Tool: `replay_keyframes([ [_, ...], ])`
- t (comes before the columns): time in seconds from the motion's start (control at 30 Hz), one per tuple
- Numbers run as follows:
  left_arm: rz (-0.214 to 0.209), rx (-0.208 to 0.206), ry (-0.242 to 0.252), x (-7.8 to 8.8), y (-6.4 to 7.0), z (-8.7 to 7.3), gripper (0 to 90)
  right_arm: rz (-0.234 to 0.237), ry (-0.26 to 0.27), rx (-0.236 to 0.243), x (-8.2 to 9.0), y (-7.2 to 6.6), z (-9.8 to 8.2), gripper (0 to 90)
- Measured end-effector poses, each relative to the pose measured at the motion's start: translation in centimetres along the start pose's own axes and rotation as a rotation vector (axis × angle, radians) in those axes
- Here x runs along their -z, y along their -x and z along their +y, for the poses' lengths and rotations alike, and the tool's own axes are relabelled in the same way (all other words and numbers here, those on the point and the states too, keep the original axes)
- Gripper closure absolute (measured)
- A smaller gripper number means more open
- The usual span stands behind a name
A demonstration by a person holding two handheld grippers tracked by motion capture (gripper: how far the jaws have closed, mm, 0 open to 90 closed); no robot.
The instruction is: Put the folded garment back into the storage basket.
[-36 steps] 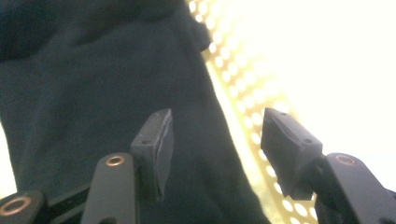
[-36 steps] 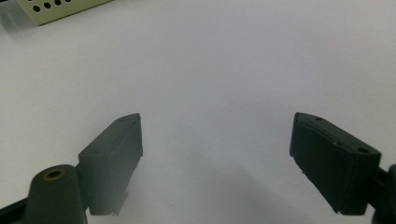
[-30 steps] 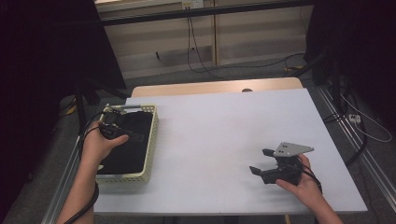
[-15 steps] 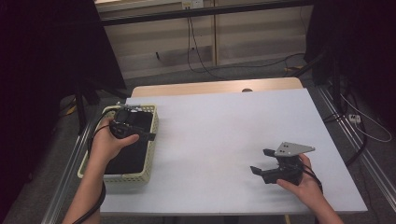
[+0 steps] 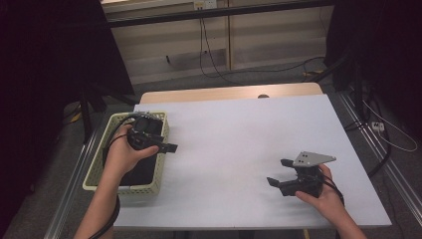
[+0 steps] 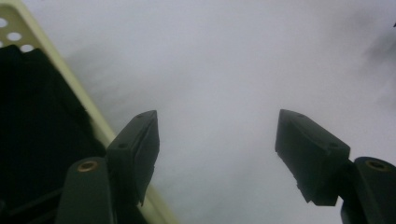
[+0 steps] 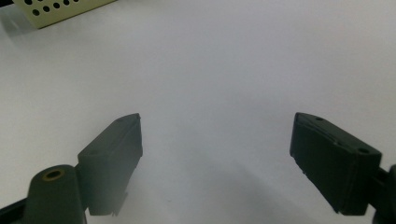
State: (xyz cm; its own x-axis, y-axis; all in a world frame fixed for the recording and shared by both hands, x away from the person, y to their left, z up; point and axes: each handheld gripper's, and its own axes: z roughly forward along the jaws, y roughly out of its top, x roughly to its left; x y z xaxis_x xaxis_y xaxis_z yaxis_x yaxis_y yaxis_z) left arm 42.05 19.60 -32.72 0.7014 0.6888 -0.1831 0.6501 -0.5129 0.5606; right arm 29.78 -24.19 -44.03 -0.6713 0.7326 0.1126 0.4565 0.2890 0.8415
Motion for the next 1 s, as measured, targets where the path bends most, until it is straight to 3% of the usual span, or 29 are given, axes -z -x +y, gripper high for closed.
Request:
replay_keyframes([
  [0.6, -0.067, -0.074, 0.009, -2.2, 3.0, 0.1, 26.5, -0.002, 0.002, -0.003, 0.2, 0.1, 0.0, 16.3],
  [0.83, -0.093, -0.078, 0.006, -3.4, 3.6, -0.6, 24.8, -0.004, 0.003, -0.003, 0.3, 0.1, 0.0, 16.3],
  [1.0, -0.107, -0.056, 0.025, -4.2, 3.8, -1.3, 23.8, -0.004, 0.002, 0.001, 0.3, 0.1, 0.1, 16.3],
])
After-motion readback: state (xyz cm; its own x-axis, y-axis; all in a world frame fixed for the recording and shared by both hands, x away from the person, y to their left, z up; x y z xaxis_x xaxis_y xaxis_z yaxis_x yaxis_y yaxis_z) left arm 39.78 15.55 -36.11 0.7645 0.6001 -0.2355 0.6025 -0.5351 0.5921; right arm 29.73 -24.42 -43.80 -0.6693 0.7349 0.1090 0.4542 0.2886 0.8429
